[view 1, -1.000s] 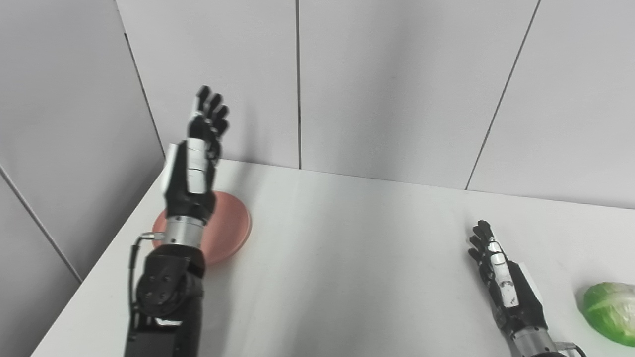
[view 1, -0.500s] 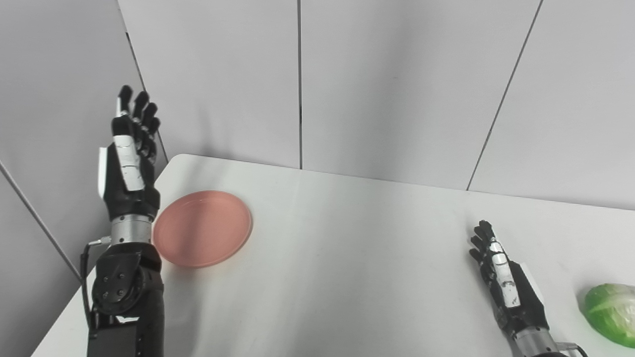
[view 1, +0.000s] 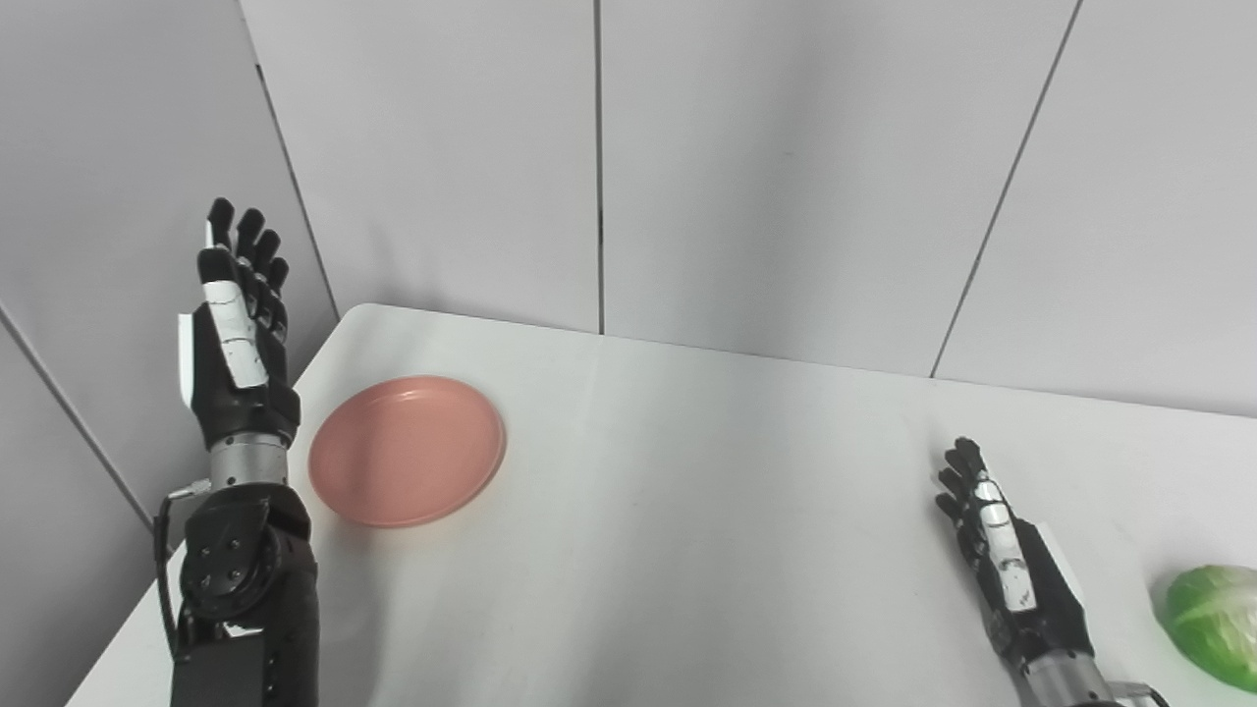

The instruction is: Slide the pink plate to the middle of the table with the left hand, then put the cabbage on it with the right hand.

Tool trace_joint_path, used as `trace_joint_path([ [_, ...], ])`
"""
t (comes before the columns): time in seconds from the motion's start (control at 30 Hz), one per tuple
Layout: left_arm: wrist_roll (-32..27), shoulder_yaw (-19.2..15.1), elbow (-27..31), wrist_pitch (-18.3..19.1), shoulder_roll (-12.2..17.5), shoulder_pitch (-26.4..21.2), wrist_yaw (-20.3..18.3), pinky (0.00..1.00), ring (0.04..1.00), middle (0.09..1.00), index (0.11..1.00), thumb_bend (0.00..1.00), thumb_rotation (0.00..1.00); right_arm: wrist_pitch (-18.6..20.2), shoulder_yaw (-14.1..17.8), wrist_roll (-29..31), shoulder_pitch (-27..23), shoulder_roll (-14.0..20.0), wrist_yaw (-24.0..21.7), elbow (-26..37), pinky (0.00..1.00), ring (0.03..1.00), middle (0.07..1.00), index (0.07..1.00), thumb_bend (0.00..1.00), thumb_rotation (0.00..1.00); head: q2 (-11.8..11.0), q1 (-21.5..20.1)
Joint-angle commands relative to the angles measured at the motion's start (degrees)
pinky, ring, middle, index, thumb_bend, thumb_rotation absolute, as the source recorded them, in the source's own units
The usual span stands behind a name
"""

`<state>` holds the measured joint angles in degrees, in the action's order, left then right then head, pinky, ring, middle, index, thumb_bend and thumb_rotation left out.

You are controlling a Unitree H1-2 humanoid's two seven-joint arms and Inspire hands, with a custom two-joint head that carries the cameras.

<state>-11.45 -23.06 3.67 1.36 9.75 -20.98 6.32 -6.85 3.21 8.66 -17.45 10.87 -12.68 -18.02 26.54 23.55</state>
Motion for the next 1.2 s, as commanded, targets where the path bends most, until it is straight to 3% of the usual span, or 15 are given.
trace_joint_path([
  [0.0,-1.0,-0.5,-0.5,-2.2,2.2,-2.6,0.0,1.00,0.992,0.995,0.996,0.86,1.00,0.6,0.4,-0.4,-0.1,0.7,0.6,0.5,1.00,1.000,1.000,1.000,0.41,1.00,0.1,-0.1],
  [0.33,-3.5,-0.9,-5.7,-3.1,3.2,-2.8,-0.4,1.00,0.998,1.000,1.000,0.86,1.00,2.8,0.5,0.5,0.1,0.7,0.4,1.8,1.00,1.000,1.000,1.000,0.45,1.00,-0.1,0.2],
  [0.77,-6.4,-1.6,-12.3,-3.4,4.4,-3.4,-0.4,1.00,0.990,0.992,0.995,0.87,1.00,1.1,0.4,-0.9,0.2,0.5,0.9,1.3,1.00,1.000,1.000,1.000,0.45,1.00,-0.6,0.5],
  [1.17,-9.1,-2.0,-16.1,-2.7,5.7,-3.5,-1.2,1.00,1.000,1.000,1.000,0.88,1.00,2.6,0.3,0.1,0.3,0.8,0.4,2.4,1.00,1.000,1.000,1.000,0.45,1.00,-0.5,1.0],
])
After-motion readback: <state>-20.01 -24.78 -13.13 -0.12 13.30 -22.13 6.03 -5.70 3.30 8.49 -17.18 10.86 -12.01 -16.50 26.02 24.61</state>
